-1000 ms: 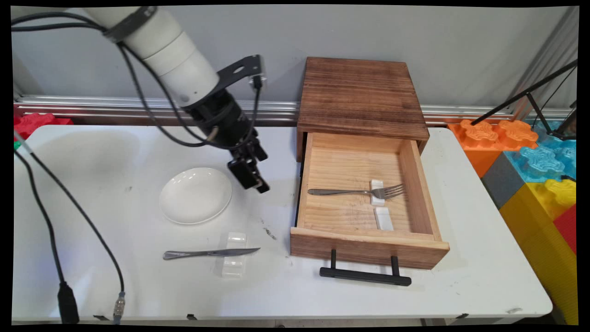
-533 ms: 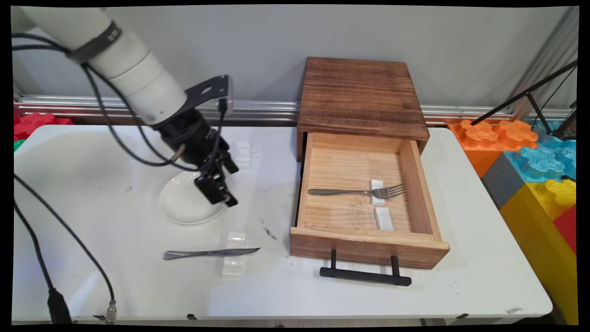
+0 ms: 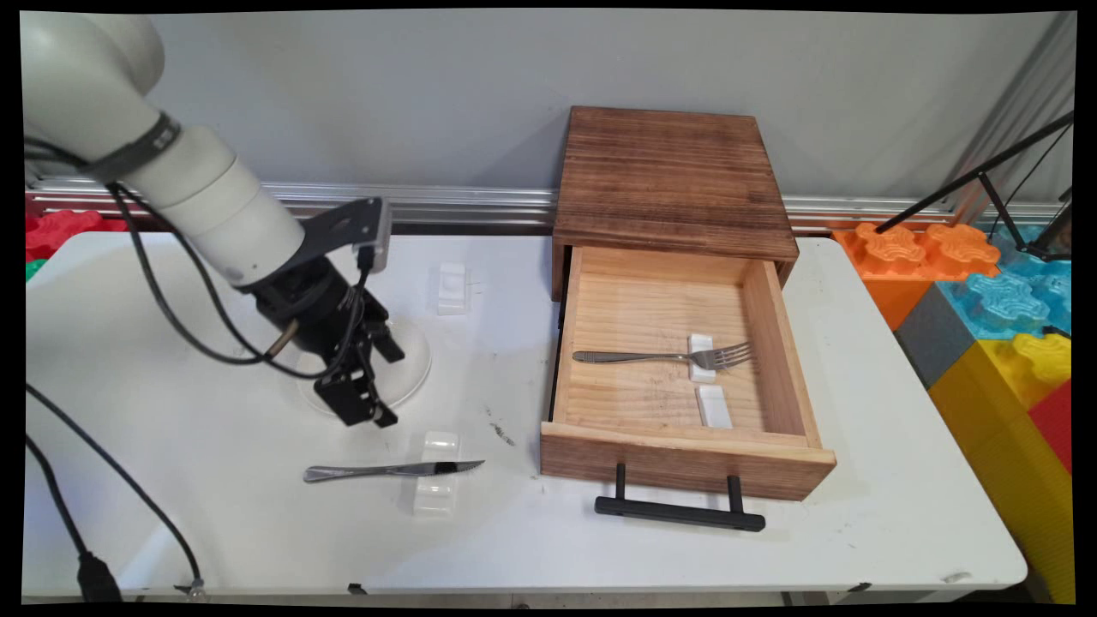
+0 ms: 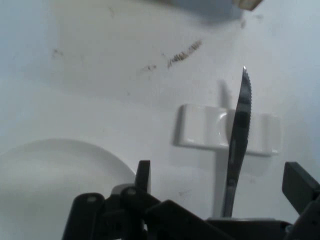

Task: Pick up the knife from the right of the white plate

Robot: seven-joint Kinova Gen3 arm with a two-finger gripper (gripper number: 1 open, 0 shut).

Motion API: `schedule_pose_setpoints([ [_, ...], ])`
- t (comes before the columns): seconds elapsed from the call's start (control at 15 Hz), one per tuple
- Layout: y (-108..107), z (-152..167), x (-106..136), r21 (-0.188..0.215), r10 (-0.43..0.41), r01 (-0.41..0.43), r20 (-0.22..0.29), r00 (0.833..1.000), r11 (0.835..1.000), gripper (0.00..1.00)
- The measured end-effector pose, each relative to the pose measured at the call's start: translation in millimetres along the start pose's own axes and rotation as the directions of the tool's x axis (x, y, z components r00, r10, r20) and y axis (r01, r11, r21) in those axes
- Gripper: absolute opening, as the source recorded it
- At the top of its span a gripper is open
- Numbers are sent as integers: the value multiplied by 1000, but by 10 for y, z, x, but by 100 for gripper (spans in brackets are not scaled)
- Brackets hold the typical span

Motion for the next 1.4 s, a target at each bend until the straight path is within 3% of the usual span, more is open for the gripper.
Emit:
schedule_pose_setpoints([
  [0.67,172,362,-346,-11,83,-83,36,996,996,100],
  [1.4,386,723,-491,35,134,-136,50,990,990,100],
])
